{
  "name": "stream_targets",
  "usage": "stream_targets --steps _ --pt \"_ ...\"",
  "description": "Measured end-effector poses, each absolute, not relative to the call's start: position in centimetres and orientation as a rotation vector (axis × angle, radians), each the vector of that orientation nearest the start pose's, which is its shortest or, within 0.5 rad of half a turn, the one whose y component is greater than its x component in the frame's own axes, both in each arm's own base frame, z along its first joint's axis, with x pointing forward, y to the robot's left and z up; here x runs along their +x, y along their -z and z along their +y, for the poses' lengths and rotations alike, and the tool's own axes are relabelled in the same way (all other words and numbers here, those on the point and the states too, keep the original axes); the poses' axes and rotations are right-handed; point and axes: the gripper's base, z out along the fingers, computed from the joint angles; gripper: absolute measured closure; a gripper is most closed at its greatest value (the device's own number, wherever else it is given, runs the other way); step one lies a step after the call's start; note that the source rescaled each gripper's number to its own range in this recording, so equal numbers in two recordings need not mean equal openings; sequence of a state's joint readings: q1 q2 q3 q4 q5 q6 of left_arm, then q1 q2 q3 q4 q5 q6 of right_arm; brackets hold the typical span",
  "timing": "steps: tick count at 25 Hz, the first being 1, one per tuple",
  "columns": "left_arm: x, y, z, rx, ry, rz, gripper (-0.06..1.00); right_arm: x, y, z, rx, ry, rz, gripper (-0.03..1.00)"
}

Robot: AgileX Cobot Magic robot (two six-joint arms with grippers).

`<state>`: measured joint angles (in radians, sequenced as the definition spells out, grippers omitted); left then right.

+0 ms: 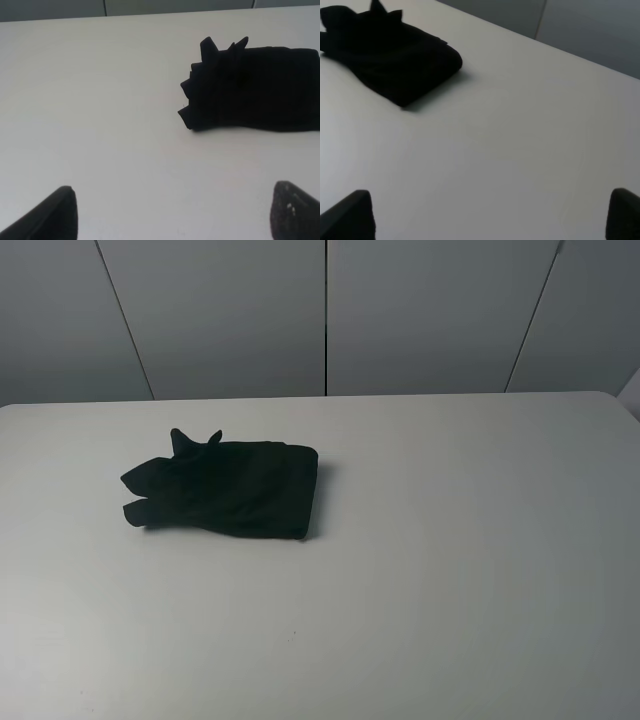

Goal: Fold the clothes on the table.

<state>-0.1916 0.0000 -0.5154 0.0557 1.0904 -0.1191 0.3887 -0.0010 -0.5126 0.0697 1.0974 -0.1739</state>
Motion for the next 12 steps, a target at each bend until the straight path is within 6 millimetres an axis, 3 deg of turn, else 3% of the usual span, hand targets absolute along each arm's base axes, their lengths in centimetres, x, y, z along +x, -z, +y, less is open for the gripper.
stream_targets --steps 12 --pt "-0.76 -27.92 0.50 -0.048 0.057 2.057 -0.05 -0.83 -27.80 0.55 -0.208 0.012 2.055 -0.03"
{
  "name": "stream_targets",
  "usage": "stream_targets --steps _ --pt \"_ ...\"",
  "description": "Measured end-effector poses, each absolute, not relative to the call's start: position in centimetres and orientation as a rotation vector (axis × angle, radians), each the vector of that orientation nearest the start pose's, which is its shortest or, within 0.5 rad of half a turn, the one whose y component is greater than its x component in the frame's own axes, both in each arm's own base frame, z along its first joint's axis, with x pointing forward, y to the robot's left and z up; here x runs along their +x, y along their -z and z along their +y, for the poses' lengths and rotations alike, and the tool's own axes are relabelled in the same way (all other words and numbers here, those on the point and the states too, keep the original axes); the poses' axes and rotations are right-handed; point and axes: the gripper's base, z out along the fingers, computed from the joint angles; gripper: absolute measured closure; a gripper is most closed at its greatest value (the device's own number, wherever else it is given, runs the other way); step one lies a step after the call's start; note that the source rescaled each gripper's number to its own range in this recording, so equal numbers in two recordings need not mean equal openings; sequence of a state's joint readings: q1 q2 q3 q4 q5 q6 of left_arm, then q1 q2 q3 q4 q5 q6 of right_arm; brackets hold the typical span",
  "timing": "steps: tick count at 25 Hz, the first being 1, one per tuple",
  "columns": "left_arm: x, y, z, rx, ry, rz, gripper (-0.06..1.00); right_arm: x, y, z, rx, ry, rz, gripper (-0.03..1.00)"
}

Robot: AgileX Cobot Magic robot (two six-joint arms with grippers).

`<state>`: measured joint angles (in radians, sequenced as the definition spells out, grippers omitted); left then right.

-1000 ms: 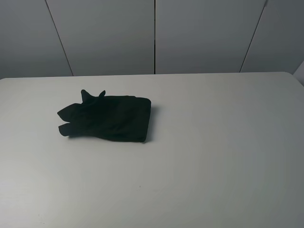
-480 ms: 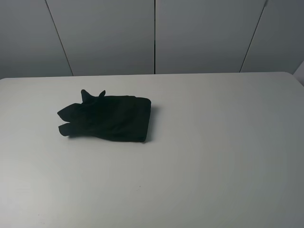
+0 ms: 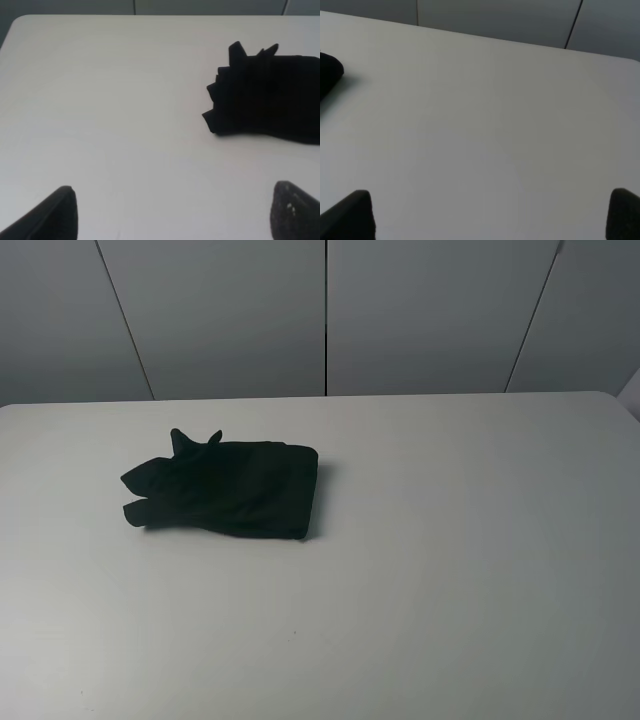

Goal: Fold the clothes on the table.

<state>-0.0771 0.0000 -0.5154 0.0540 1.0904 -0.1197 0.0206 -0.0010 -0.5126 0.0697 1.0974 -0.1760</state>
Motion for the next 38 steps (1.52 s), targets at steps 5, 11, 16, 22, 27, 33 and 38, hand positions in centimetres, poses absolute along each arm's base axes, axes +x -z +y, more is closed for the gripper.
stream_targets --steps 5,11,16,22,27,33,38 --pt "-0.77 -27.92 0.48 -0.063 0.048 2.057 -0.05 -0.83 -27.80 0.55 -0.202 0.016 2.055 -0.03" --pt "-0.77 -27.92 0.50 -0.063 0.046 2.057 -0.05 -0.82 -27.80 0.55 -0.200 0.017 2.056 -0.03" --pt "-0.77 -27.92 0.50 -0.063 0.046 2.057 -0.05 -0.82 -27.80 0.55 -0.200 0.017 2.056 -0.03" --pt "-0.77 -27.92 0.50 -0.068 0.048 2.056 -0.05 -0.83 -27.80 0.69 -0.201 -0.003 2.054 -0.03" --pt "-0.77 -27.92 0.48 -0.093 0.066 2.056 -0.05 -0.84 -27.81 0.73 -0.195 -0.014 2.055 -0.03" --pt "-0.77 -27.92 0.47 -0.094 0.067 2.056 -0.05 -0.84 -27.81 0.73 -0.192 -0.015 2.055 -0.03" --pt "-0.77 -27.92 0.45 -0.094 0.069 2.056 -0.05 -0.84 -27.81 0.73 -0.190 -0.016 2.055 -0.03"
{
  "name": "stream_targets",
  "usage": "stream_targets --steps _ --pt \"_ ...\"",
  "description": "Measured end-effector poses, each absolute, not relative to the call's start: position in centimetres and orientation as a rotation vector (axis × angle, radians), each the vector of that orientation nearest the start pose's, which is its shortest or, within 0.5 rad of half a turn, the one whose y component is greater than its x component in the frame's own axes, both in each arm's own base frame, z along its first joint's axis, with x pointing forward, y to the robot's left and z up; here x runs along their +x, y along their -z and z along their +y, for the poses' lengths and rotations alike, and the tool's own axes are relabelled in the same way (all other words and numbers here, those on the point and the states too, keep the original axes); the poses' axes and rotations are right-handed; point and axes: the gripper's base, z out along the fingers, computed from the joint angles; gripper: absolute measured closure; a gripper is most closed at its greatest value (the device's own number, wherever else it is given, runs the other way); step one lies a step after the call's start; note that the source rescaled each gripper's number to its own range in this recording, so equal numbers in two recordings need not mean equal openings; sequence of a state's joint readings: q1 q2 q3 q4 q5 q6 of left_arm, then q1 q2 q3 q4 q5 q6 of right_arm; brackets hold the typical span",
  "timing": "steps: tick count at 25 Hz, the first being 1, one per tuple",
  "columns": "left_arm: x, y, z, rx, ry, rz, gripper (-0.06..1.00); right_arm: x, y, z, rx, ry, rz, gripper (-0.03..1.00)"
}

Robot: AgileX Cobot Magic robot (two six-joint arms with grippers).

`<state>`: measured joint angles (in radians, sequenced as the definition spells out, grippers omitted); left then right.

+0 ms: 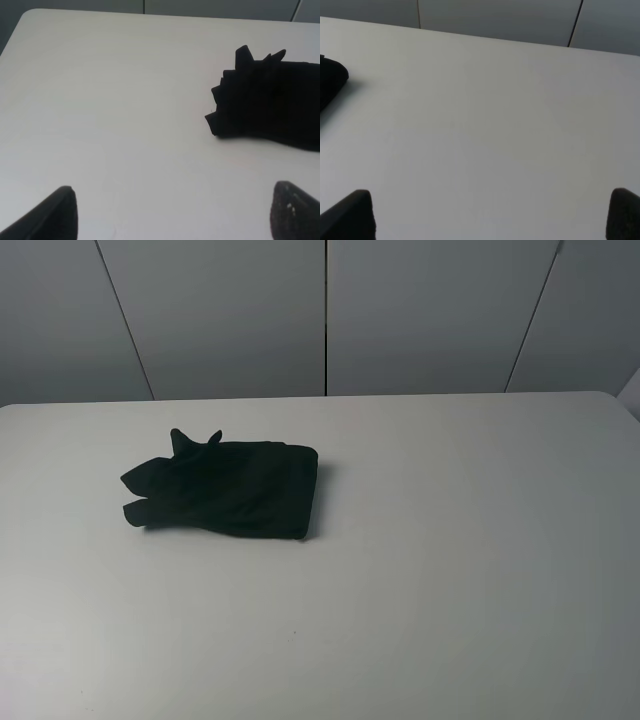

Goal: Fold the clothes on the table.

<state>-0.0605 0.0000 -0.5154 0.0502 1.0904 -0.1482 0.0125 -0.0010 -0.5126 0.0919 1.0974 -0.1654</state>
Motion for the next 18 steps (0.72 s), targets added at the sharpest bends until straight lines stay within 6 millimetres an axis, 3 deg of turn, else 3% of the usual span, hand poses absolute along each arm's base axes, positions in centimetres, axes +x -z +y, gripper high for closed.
stream_targets --steps 18 --pt "-0.77 -27.92 0.45 -0.073 0.057 2.057 -0.05 -0.84 -27.81 0.73 -0.184 -0.020 2.056 -0.03"
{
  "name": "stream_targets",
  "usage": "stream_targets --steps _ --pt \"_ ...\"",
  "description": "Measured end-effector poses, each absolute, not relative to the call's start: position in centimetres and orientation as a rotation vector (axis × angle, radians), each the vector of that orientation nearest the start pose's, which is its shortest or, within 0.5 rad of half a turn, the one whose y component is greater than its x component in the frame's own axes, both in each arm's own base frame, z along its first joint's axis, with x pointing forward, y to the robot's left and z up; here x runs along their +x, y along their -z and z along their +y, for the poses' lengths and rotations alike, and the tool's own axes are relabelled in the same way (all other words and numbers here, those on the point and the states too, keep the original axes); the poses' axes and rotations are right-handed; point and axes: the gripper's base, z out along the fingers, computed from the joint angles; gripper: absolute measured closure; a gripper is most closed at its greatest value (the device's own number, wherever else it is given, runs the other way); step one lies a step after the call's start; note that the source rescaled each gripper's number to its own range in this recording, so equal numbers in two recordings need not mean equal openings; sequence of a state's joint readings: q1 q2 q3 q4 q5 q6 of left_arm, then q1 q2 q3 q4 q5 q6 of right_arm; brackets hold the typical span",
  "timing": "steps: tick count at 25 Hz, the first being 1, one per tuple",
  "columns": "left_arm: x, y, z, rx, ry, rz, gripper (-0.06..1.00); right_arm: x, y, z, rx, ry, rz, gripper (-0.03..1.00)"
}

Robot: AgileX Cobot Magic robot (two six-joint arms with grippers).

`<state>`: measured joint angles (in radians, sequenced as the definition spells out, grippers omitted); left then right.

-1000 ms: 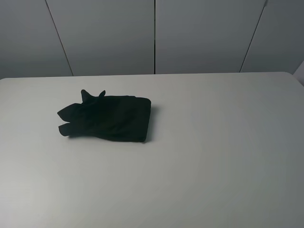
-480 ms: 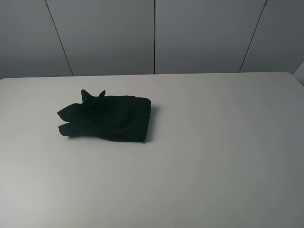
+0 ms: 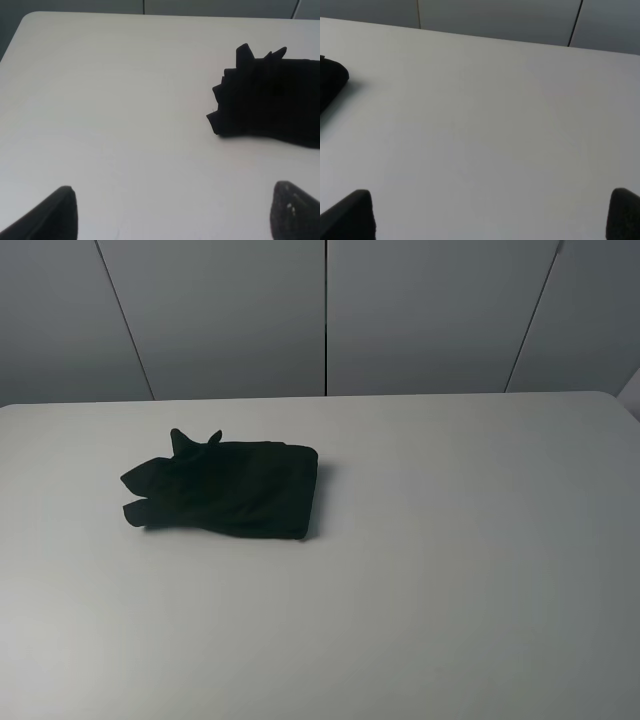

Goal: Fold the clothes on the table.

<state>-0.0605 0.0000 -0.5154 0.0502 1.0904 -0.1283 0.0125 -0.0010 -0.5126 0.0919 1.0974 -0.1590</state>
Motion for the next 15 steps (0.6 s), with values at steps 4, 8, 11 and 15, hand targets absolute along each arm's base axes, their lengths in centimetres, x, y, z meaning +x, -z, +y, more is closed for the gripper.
stream_targets --steps 4,8,11,15 --pt "-0.77 -27.92 0.45 -0.058 0.048 2.057 -0.05 -0.84 -27.81 0.73 -0.184 -0.020 2.056 -0.03" --pt "-0.77 -27.92 0.45 -0.027 0.029 2.057 -0.05 -0.84 -27.81 0.75 -0.182 -0.024 2.056 -0.03" --pt "-0.77 -27.92 0.45 -0.023 0.026 2.057 -0.05 -0.84 -27.81 0.77 -0.182 -0.026 2.056 -0.03" --pt "-0.77 -27.92 0.45 -0.021 0.025 2.057 -0.05 -0.84 -27.81 0.77 -0.182 -0.026 2.056 -0.03"
